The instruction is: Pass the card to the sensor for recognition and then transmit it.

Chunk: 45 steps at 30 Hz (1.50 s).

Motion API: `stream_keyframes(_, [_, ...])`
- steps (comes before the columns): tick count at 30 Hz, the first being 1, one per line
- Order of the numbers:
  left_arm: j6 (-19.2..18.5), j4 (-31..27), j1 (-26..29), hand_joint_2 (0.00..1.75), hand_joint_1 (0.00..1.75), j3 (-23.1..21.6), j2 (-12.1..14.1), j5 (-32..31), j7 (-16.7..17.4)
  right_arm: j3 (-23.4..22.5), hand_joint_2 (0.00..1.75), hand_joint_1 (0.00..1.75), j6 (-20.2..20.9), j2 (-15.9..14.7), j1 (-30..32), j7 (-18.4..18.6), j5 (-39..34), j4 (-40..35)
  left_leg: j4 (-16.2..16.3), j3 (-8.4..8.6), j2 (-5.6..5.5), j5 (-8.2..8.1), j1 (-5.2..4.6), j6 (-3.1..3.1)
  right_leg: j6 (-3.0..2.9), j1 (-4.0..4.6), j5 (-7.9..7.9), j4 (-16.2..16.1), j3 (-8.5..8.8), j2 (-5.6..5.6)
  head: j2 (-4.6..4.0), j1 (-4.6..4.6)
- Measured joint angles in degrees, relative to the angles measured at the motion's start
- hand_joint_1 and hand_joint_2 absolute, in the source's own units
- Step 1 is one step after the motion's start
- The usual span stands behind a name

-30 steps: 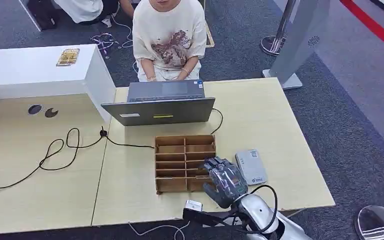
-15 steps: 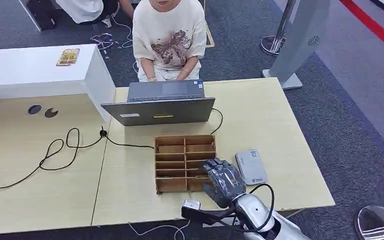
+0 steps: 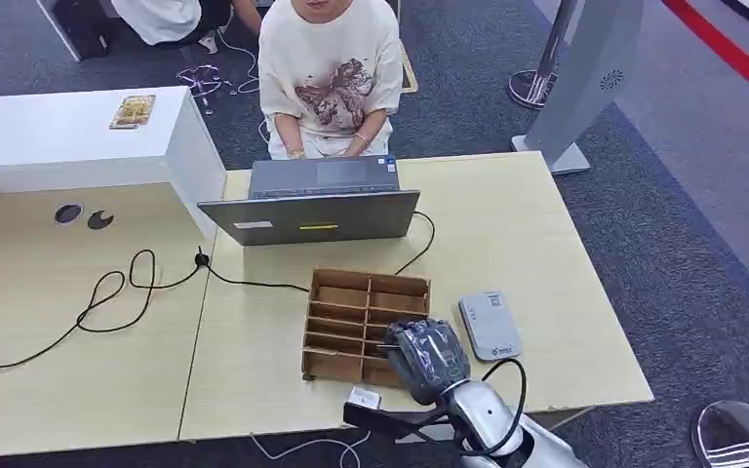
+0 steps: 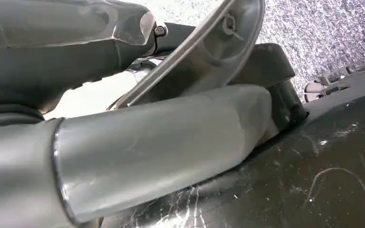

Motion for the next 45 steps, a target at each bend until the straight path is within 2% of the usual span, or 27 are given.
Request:
stream_keyframes(3, [0.0, 0.0, 0.0, 0.00, 0.00, 0.0, 0.0, 0.0, 0.0, 0.0, 1.75, 1.66, -0.4, 0.4, 0.3, 0.0, 0.2, 0.3, 0.0, 0.00, 0.00, 0.00, 0.00, 0.00, 0.00, 0.00, 0.00, 0.0, 0.00, 0.00, 0.02, -0.02])
stream_keyframes(6, [0.0, 0.0, 0.0, 0.00, 0.00, 0.0, 0.0, -0.1, 0.0, -0.2, 1.75, 1.61, -0.8, 0.7, 0.6, 0.0, 0.3, 0.4, 0.0, 0.00, 0.00, 0.00, 0.00, 0.00, 0.00, 0.00, 0.00, 0.0, 0.00, 0.00, 0.02, -0.02])
stream_keyframes(8, [0.0, 0.0, 0.0, 0.00, 0.00, 0.0, 0.0, -0.1, 0.0, -0.2, 1.75, 1.64, -1.0, 0.9, 0.7, 0.0, 0.4, 0.5, 0.0, 0.01, 0.01, 0.00, 0.00, 0.00, 0.00, 0.00, 0.00, 0.0, 0.00, 0.00, 0.02, -0.02])
stream_keyframes(9, [0.0, 0.0, 0.0, 0.00, 0.00, 0.0, 0.0, -0.1, 0.0, -0.3, 1.75, 1.59, -1.0, 0.9, 0.8, 0.0, 0.4, 0.5, 0.0, 0.01, 0.01, 0.01, 0.00, 0.00, 0.00, 0.00, 0.00, 0.0, 0.00, 0.00, 0.00, -0.02])
stream_keyframes(13, [0.0, 0.0, 0.0, 0.00, 0.00, 0.0, 0.0, -0.1, 0.0, -0.7, 1.75, 1.61, -1.2, 1.0, 1.0, -0.2, 0.4, 0.5, 0.0, 0.01, 0.00, 0.00, 0.00, 0.00, 0.00, 0.00, 0.00, 0.0, 0.00, 0.00, 0.02, -0.02])
stream_keyframes(16, [0.2, 0.0, 0.0, 0.00, 0.00, 0.0, 0.0, -0.1, 0.0, -1.3, 1.75, 1.69, -1.7, 1.2, 1.4, -0.5, 0.4, 0.5, 0.0, 0.00, 0.00, 0.00, 0.00, 0.00, 0.00, 0.00, 0.00, 0.0, 0.00, 0.00, 0.00, -0.02])
stream_keyframes(22, [0.4, 0.0, 0.0, 0.00, 0.00, 0.0, 0.0, -0.2, 0.0, -1.9, 1.75, 1.69, -3.2, 1.4, 2.3, -1.1, 0.1, 0.3, 0.0, 0.00, 0.00, 0.00, 0.00, 0.00, 0.00, 0.00, 0.00, 0.0, 0.00, 0.00, 0.02, -0.02])
stream_keyframes(28, [0.4, 0.0, 0.0, 0.00, 0.00, 0.0, 0.0, -0.4, 0.0, -3.3, 1.75, 1.73, -4.0, 1.6, 3.6, -4.7, -5.4, -1.0, 0.0, 0.00, 0.00, 0.00, 0.00, 0.00, 0.00, 0.00, 0.00, 0.0, 0.00, 0.00, 0.02, 0.00])
stream_keyframes(32, [0.4, 0.0, 0.0, 0.00, 0.00, 0.0, 0.0, -0.4, 0.0, -4.4, 1.75, 1.69, -4.2, 1.6, 4.6, -6.8, -8.5, -2.3, 0.0, 0.00, 0.00, 0.00, 0.00, 0.00, 0.00, 0.00, 0.00, 0.0, -0.01, 0.00, 0.02, -0.02])
stream_keyframes(37, [0.4, 0.0, 0.0, 0.00, 0.00, 0.0, 0.1, -0.5, 0.0, -5.7, 1.75, 1.71, -3.8, 1.5, 6.1, -10.7, -15.2, -4.2, 0.0, 0.00, 0.00, 0.00, 0.00, 0.00, 0.00, 0.00, 0.00, 0.0, -0.01, 0.00, 0.00, -0.02])
stream_keyframes(45, [0.4, 0.0, 0.0, 0.00, 0.00, 0.0, 0.1, -0.7, 0.0, -7.2, 1.75, 1.73, -3.5, 1.4, 7.3, -12.2, -17.3, -5.7, 0.0, 0.01, 0.02, 0.00, 0.00, 0.00, 0.00, 0.00, 0.00, 0.0, -0.01, 0.01, 0.00, -0.02])
